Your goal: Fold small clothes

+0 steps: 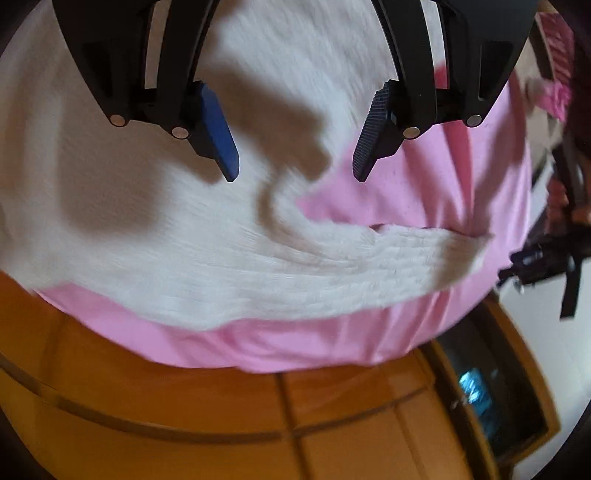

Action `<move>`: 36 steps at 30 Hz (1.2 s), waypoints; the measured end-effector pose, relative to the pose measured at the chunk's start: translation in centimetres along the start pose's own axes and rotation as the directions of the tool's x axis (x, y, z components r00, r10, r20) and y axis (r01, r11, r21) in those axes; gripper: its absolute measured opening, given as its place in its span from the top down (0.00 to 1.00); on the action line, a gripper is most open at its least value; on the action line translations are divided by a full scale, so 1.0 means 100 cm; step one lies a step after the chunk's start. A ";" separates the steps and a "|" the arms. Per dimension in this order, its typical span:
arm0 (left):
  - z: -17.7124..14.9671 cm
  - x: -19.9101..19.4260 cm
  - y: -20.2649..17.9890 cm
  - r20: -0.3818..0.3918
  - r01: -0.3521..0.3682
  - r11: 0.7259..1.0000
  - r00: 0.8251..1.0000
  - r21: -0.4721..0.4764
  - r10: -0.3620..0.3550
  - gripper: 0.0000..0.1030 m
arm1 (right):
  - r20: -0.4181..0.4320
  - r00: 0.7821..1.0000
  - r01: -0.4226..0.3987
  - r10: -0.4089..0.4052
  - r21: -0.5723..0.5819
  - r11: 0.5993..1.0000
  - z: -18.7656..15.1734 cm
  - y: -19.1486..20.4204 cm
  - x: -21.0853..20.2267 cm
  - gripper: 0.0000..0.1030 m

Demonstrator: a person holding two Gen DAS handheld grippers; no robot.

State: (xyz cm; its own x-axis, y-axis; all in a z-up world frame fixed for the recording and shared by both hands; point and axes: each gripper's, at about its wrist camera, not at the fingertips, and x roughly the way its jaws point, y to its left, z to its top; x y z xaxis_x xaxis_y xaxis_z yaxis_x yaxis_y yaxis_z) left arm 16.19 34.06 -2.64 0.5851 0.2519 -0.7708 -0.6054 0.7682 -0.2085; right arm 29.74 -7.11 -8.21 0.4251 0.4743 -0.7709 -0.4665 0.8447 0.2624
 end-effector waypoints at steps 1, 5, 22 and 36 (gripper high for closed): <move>-0.008 -0.004 -0.011 0.004 0.028 0.999 1.000 0.025 -0.028 0.51 | 0.021 1.000 0.020 -0.021 0.056 0.998 -0.013 -0.021 -0.021 0.39; -0.057 -0.035 -0.080 -0.027 0.208 0.964 0.978 0.165 -0.207 0.47 | 0.062 0.983 0.149 -0.173 0.282 0.948 -0.072 -0.110 -0.101 0.41; -0.236 -0.078 -0.278 -0.365 0.463 0.689 0.882 0.558 -0.297 0.41 | -0.021 0.807 0.380 -0.590 0.783 0.492 -0.238 -0.371 -0.281 0.55; -0.274 -0.096 -0.302 -0.397 0.501 0.603 0.864 0.621 -0.309 0.36 | 0.171 0.839 0.203 -0.516 0.782 0.589 -0.200 -0.343 -0.313 0.96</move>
State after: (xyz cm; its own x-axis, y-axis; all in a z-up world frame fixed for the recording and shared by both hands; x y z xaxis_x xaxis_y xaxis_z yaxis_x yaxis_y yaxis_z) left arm 14.08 -7.70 -5.45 0.4786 -0.2531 -0.8407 0.2629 0.9549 -0.1379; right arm 16.90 -55.85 -4.69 0.7304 0.0042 -0.6830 0.4180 0.7882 0.4517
